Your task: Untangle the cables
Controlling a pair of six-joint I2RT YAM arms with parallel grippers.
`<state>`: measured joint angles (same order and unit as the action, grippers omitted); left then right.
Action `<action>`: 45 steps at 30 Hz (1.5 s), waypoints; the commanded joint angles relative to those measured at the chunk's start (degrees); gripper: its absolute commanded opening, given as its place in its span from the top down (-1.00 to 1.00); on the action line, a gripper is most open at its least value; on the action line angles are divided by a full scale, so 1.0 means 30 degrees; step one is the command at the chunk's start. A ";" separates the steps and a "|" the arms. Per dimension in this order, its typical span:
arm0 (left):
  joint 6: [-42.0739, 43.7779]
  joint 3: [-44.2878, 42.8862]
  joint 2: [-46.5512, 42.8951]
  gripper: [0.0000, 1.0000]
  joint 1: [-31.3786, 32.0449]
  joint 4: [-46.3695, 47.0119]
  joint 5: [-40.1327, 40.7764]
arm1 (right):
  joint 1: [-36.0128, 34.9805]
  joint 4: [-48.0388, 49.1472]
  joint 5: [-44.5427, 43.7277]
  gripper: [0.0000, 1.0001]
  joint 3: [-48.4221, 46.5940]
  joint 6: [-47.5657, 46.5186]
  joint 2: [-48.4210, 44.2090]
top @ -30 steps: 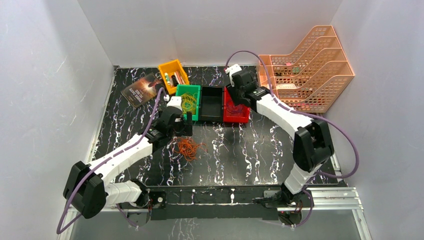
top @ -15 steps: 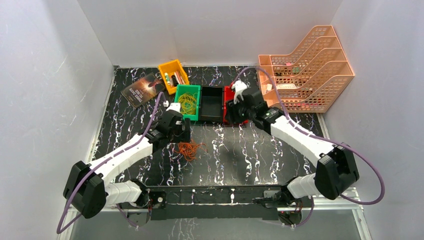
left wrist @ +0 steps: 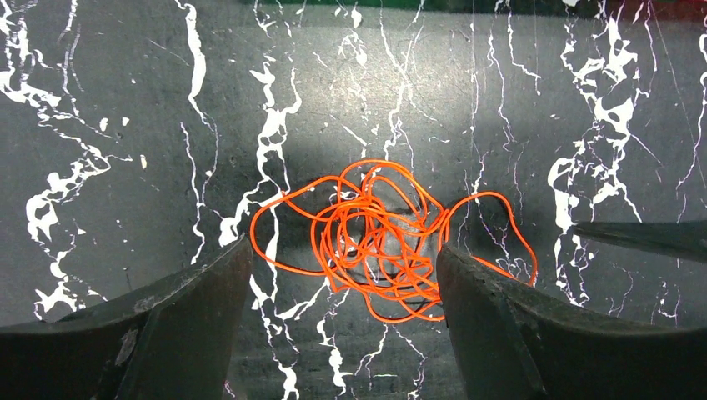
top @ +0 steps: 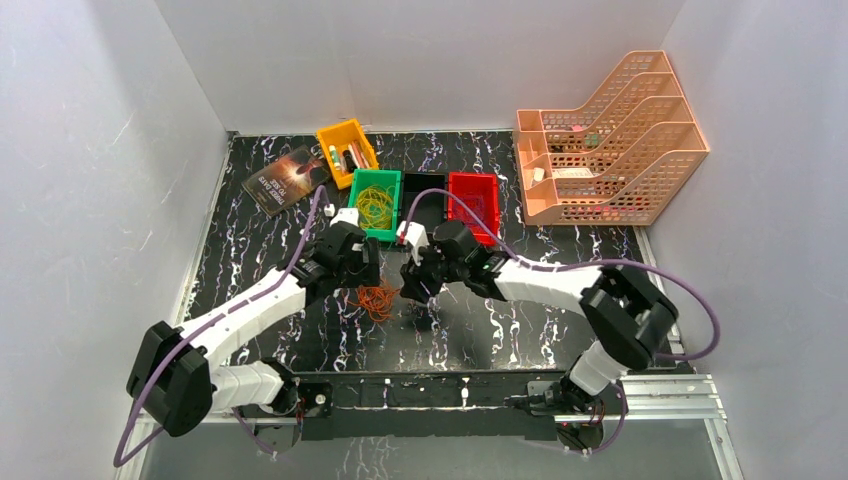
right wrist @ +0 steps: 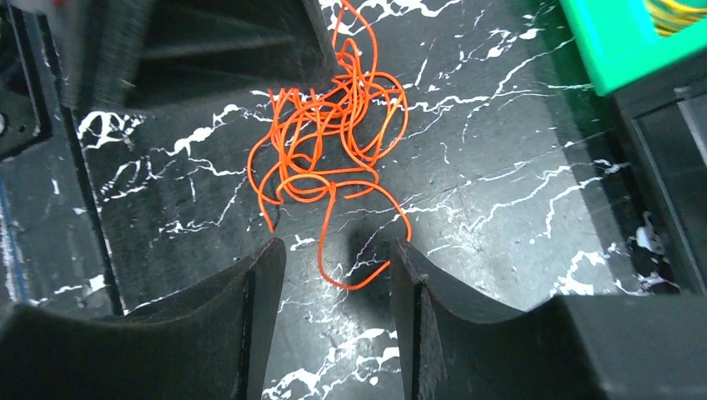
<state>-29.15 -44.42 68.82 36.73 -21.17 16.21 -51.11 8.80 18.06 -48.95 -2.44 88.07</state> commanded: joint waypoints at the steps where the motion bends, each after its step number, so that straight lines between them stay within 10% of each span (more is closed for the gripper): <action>1: -0.0396 0.0342 -0.1546 -0.60 0.0003 -0.0694 0.0969 | -0.0115 0.3390 0.1552 -0.15 -0.0622 -0.1646 0.1451; 13: -0.1109 0.1110 -0.3914 -0.61 0.0018 -0.1028 0.2018 | -0.0160 0.2754 0.1989 0.00 -0.1439 -0.1971 0.3767; 28: -0.0910 0.2013 -0.5491 -0.65 0.0007 0.0265 0.2028 | -0.0154 0.2514 0.0704 1.00 -0.1340 -0.1400 0.2884; 45: 0.5790 0.3988 -0.9115 -0.82 0.0006 1.0918 -0.5326 | 0.1558 -0.6969 -0.0570 1.00 -0.4559 0.0893 -0.3046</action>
<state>-19.84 -30.57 40.32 36.73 3.36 6.79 -47.97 -3.70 16.19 -57.04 -2.24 81.12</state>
